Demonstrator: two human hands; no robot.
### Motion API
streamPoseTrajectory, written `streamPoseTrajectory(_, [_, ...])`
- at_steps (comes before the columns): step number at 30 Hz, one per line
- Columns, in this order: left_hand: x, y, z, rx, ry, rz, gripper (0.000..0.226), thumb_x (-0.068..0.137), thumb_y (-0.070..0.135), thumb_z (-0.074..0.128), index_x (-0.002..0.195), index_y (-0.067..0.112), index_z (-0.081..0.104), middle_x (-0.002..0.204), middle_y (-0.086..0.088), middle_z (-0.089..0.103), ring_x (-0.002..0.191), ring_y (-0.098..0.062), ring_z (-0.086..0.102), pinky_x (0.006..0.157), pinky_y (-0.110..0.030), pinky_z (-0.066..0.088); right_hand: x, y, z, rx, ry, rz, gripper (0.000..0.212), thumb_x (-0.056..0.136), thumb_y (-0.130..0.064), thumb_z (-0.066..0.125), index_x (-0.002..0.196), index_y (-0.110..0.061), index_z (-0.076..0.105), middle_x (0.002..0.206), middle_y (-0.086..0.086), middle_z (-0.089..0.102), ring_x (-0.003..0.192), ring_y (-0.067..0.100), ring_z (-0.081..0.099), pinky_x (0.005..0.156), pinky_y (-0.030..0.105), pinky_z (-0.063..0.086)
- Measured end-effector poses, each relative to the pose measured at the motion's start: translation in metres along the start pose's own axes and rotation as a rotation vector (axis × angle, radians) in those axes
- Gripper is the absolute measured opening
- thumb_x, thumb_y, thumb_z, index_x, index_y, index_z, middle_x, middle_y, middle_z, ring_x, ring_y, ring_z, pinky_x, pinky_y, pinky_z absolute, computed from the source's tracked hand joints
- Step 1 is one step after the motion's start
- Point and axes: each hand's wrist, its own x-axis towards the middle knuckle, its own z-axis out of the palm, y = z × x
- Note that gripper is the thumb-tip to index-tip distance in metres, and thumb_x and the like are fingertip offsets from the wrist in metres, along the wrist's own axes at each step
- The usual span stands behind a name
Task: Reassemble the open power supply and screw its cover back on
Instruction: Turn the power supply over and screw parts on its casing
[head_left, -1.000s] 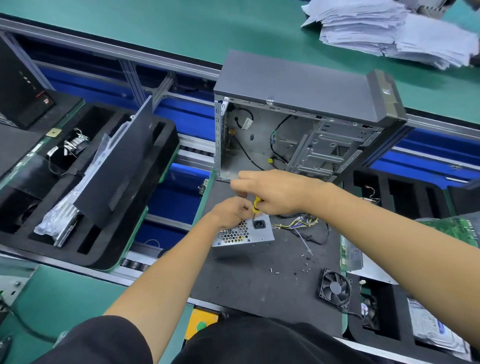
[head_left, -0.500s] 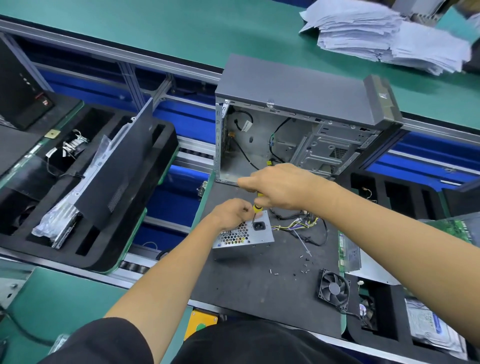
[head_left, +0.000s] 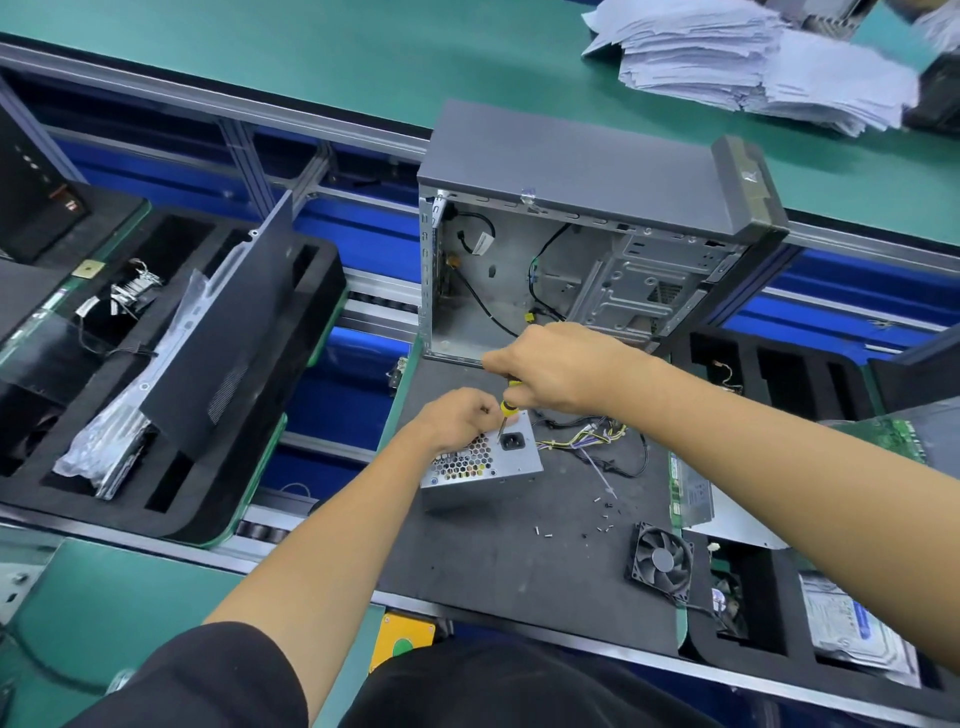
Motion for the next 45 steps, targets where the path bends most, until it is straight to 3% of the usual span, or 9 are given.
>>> streamPoseTrajectory(4, [0.0,0.001,-0.001,0.025,0.002,0.008,0.036,0.097,0.043,0.06,0.061,0.038,0.058,0.049,0.016,0.046,0.062,-0.017,0.038,0.059,-0.032,0.032,0.003,-0.004,0.003,-0.058,-0.002,0.094,0.029,0.094,-0.038,0.044,0.084,-0.011,0.049,0.063,0.004,0.047,0.05,0.02,0.039,0.046,0.031,0.022])
streamPoseTrajectory(8, [0.002,-0.002,-0.002,0.012,-0.01,0.023,0.029,0.095,0.05,0.06,0.082,0.025,0.067,0.063,0.014,0.054,0.069,-0.016,0.047,0.065,-0.032,0.038,-0.001,-0.004,0.0,0.016,0.013,0.001,0.025,0.083,-0.032,0.043,0.09,-0.026,0.02,0.073,-0.002,0.047,0.054,0.021,0.043,0.048,0.032,0.02])
streamPoseTrajectory(12, [0.002,-0.001,0.0,-0.061,-0.031,0.01,0.044,0.095,0.058,0.061,0.072,0.022,0.054,0.058,0.013,0.044,0.066,-0.019,0.037,0.065,-0.035,0.029,0.004,-0.004,-0.004,0.022,-0.014,-0.055,0.021,0.084,-0.016,0.047,0.091,-0.025,0.03,0.075,0.004,0.05,0.06,0.028,0.047,0.049,0.034,0.025])
streamPoseTrajectory(25, [-0.005,0.005,-0.003,-0.003,-0.052,-0.011,0.052,0.091,0.066,0.057,0.113,0.02,0.065,0.102,-0.007,0.07,0.087,-0.023,0.059,0.082,-0.037,0.047,0.009,-0.009,-0.007,0.061,-0.014,0.066,0.011,0.093,-0.026,0.05,0.088,-0.016,0.046,0.061,0.001,0.04,0.051,0.019,0.036,0.047,0.032,0.023])
streamPoseTrajectory(28, [-0.004,0.005,-0.012,-0.035,-0.187,0.02,0.03,0.095,0.045,0.062,0.105,0.018,0.067,0.109,-0.014,0.07,0.095,-0.029,0.064,0.09,-0.043,0.049,0.005,-0.005,-0.006,0.125,0.003,0.1,0.01,0.092,-0.025,0.05,0.089,-0.016,0.047,0.064,0.001,0.045,0.054,0.019,0.041,0.049,0.032,0.026])
streamPoseTrajectory(33, [-0.017,0.006,-0.033,-0.164,-0.445,0.153,0.025,0.095,0.03,0.074,0.104,0.008,0.064,0.081,0.001,0.069,0.071,-0.016,0.052,0.066,-0.031,0.04,-0.028,0.023,0.002,0.245,0.055,0.195,0.014,0.082,-0.023,0.054,0.082,-0.028,0.041,0.066,-0.009,0.05,0.062,0.006,0.044,0.053,0.031,0.026])
streamPoseTrajectory(37, [-0.026,0.026,-0.029,0.135,-0.459,0.335,0.017,0.093,0.035,0.075,0.098,0.025,0.062,0.087,0.004,0.072,0.074,-0.01,0.062,0.066,-0.032,0.046,-0.068,0.057,0.015,0.351,0.059,0.344,0.021,0.077,-0.019,0.054,0.075,-0.032,0.038,0.067,-0.008,0.053,0.066,0.006,0.046,0.055,0.032,0.03])
streamPoseTrajectory(40, [-0.034,0.028,-0.012,0.585,-0.219,0.457,0.026,0.094,0.049,0.066,0.095,0.032,0.047,0.079,0.01,0.059,0.078,-0.016,0.057,0.062,-0.034,0.041,-0.098,0.079,0.041,0.531,0.047,0.451,0.02,0.077,-0.011,0.055,0.079,-0.026,0.043,0.073,-0.005,0.056,0.069,0.016,0.051,0.056,0.033,0.034])
streamPoseTrajectory(45, [-0.046,0.002,0.019,0.768,-0.102,0.463,0.035,0.103,0.047,0.054,0.091,0.032,0.024,0.084,0.005,0.055,0.077,-0.022,0.053,0.064,-0.035,0.042,-0.136,0.091,0.125,0.914,0.046,0.573,0.028,0.074,0.002,0.059,0.081,-0.02,0.042,0.068,0.001,0.054,0.059,0.021,0.053,0.053,0.03,0.034])
